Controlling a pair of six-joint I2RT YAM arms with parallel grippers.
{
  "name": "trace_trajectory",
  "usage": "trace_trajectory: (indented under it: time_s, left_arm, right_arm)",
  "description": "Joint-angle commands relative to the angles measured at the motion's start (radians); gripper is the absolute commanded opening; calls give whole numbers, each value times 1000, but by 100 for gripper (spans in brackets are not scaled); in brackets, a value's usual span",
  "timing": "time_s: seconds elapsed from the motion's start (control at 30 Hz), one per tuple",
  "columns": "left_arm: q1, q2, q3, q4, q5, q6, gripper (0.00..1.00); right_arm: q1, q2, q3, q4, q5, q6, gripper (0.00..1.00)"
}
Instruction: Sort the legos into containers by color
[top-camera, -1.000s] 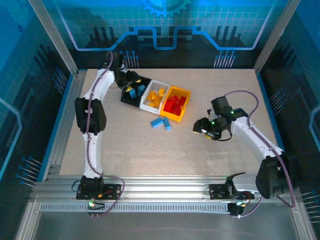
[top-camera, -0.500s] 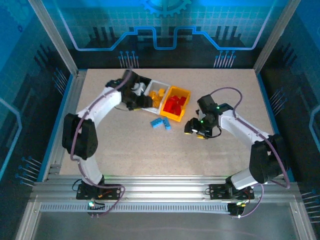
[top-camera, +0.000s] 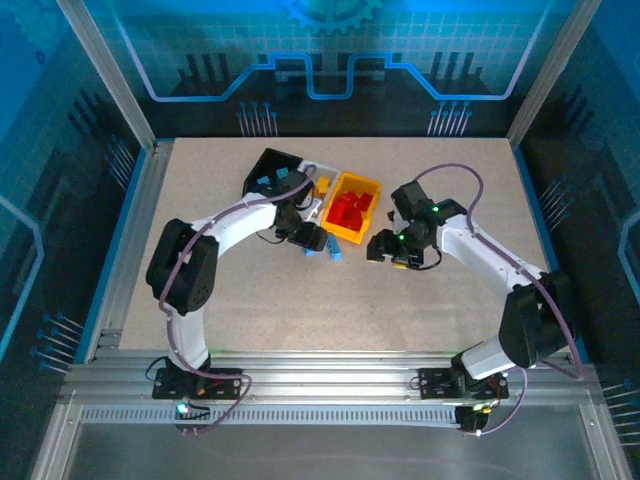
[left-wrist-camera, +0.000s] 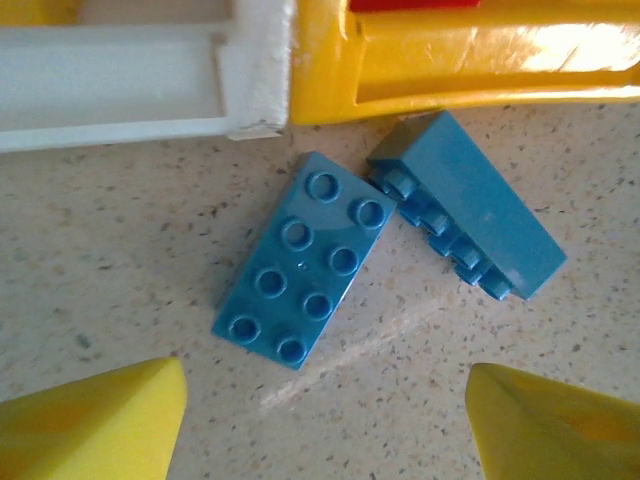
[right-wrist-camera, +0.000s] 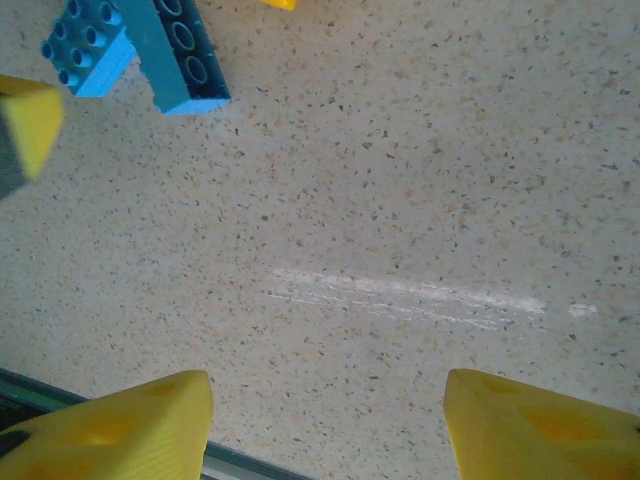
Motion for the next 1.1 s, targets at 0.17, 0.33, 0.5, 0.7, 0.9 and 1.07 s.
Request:
trace_trajectory:
  time_s: [0.17, 0.33, 0.5, 0.7, 0.9, 1.07]
  left_arm:
    - [-12, 113, 79, 30, -52, 43, 74]
    - [-21, 144, 85, 50, -78, 50, 74]
    - [-31, 169, 70, 61, -83, 50, 70]
    - [-41, 162, 1, 89, -142, 33, 48]
    - [-43, 101, -79, 87, -131, -13, 36]
    - [-35, -17, -196, 87, -90, -102, 27]
  right_arm:
    - [-30, -144, -79, -84, 49, -9, 65]
    - [-40, -166, -82, -101, 53, -5, 65]
    - [-40, -162, -78, -97, 47, 12, 65]
    - [-42, -132, -45, -94, 45, 11, 65]
    - [-41, -80, -3, -82, 33, -1, 65]
    - [-40, -47, 5, -47, 19, -2, 65]
